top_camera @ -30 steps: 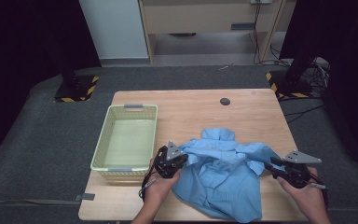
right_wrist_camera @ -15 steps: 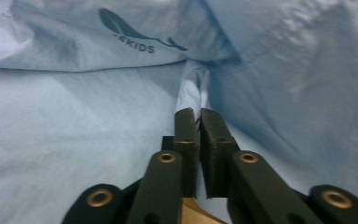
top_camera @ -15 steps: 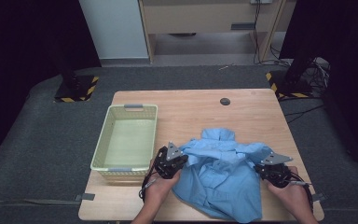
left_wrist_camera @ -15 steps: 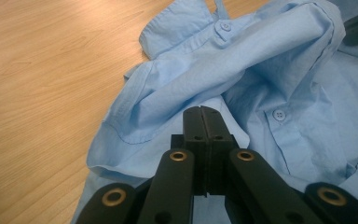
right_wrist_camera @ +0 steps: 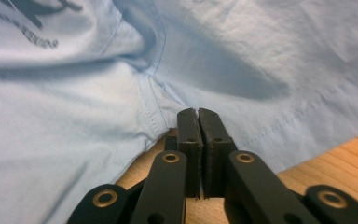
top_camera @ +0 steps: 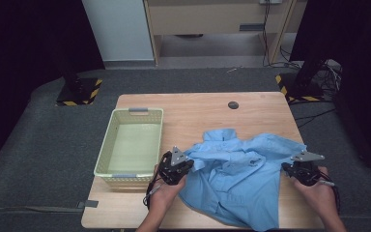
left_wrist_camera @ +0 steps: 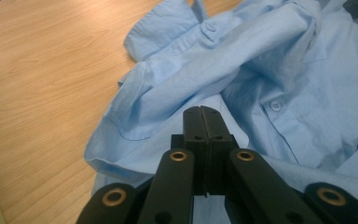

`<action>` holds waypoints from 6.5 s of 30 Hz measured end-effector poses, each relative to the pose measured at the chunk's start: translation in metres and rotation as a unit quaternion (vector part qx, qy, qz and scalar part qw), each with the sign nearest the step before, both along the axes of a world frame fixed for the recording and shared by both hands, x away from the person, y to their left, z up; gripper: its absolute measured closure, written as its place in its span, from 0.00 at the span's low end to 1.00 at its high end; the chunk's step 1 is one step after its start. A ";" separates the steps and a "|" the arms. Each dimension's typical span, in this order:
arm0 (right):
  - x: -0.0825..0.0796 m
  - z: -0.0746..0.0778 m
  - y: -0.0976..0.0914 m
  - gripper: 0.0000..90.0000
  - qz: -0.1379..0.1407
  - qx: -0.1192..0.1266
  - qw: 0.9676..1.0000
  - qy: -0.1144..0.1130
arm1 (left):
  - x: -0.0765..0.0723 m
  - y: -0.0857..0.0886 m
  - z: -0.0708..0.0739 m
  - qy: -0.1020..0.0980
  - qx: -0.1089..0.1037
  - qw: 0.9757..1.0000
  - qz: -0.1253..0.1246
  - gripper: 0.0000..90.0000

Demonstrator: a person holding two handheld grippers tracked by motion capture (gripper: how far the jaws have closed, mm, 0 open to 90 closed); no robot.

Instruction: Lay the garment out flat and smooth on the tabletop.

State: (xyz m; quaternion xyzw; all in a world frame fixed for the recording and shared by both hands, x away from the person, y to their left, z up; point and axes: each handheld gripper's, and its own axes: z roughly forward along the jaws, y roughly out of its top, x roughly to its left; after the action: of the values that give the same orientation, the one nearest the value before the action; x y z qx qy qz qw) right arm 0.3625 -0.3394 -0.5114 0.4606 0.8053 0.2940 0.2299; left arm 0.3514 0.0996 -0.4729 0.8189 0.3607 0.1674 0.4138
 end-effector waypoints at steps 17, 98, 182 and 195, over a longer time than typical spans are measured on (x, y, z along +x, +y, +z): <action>-0.045 0.003 0.097 0.60 0.126 0.017 0.991 0.029 | -0.002 -0.004 -0.004 0.004 0.001 1.000 -0.006 1.00; -0.019 -0.013 0.063 0.40 0.082 0.036 0.995 0.046 | -0.009 -0.052 -0.041 0.036 0.043 0.998 0.004 0.39; -0.026 -0.015 0.072 0.30 0.085 0.039 0.995 0.041 | 0.010 -0.001 0.000 0.034 -0.001 0.999 0.039 0.99; -0.027 -0.014 0.067 0.30 0.088 0.037 0.994 0.045 | 0.056 0.050 0.056 0.028 0.096 0.993 0.069 1.00</action>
State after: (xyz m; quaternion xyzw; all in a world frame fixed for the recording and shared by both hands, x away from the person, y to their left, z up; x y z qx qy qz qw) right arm 0.3351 -0.2724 -0.5256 0.4091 0.8408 0.3215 0.1497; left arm 0.4072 0.1491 -0.4165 0.8324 0.4102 0.2067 0.3101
